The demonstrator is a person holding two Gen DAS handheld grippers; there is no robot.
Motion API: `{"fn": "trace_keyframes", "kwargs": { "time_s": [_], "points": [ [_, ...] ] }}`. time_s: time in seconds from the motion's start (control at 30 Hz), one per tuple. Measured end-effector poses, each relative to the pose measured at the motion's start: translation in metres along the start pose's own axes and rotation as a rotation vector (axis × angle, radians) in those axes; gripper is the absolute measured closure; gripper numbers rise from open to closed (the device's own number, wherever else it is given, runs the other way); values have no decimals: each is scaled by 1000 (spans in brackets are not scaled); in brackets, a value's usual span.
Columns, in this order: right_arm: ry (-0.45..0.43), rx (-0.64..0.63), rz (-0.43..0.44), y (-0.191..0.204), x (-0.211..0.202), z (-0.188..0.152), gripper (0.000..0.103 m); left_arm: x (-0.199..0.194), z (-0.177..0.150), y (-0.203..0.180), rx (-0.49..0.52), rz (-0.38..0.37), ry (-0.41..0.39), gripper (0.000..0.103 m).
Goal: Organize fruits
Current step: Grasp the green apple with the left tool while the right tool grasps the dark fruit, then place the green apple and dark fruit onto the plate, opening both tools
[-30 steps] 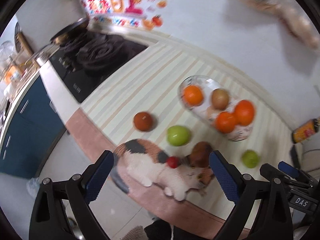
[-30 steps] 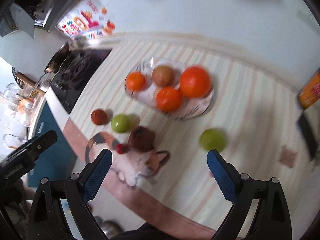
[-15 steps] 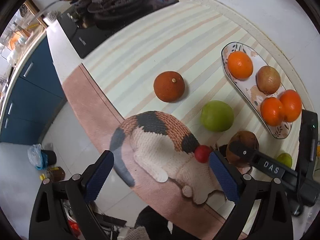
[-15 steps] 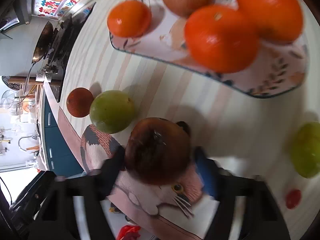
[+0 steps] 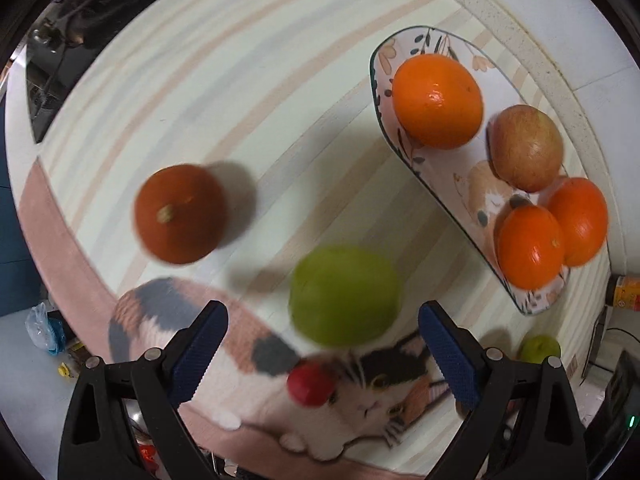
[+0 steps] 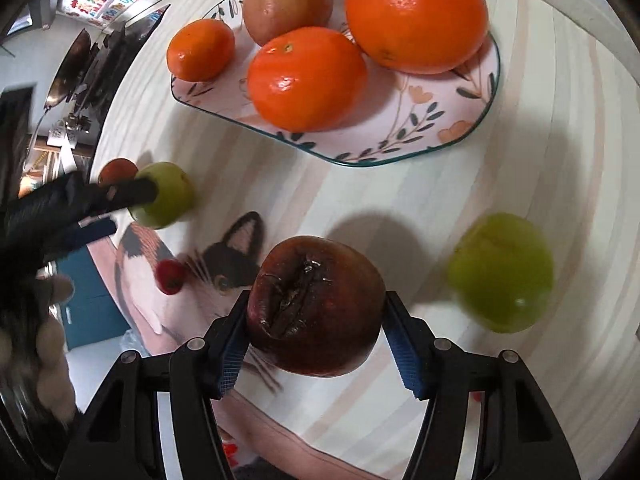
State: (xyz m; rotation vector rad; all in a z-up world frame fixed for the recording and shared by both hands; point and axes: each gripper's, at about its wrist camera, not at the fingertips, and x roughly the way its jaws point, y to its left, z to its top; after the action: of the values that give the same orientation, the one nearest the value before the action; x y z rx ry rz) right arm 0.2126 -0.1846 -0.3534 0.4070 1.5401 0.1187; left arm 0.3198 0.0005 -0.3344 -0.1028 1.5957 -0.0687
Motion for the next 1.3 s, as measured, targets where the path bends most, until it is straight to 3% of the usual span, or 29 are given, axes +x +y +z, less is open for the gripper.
{"fn": "trace_keyframes", "kwargs": {
  "time_s": [0.1, 0.13, 0.17, 0.3, 0.5, 0.67, 0.77, 1.1, 1.3],
  "points": [
    [11, 1, -4, -3, 5, 1, 37, 5, 6, -4, 13, 6, -10, 28],
    [9, 0, -3, -3, 6, 1, 37, 7, 7, -5, 13, -22, -2, 40],
    [8, -4, -6, -4, 5, 0, 37, 8, 7, -4, 6, -47, 7, 43],
    [18, -15, -12, -6, 3, -3, 37, 5, 1, -17, 70, 26, -22, 43],
    [38, -59, -10, -5, -5, -18, 37, -6, -50, -26, 128, -16, -9, 43],
    [54, -46, -14, -14, 0, -24, 36, -7, -78, -37, 175, 13, -33, 43],
    [54, -1, 17, -22, 0, -21, 35, -5, -82, -43, 178, 14, -32, 43],
    [80, -108, -85, -9, 9, -28, 39, -10, -78, -48, 171, 17, -48, 43],
    [10, -116, -21, -1, -38, -9, 40, -54, -61, -54, 171, -16, -126, 43]
  ]
}}
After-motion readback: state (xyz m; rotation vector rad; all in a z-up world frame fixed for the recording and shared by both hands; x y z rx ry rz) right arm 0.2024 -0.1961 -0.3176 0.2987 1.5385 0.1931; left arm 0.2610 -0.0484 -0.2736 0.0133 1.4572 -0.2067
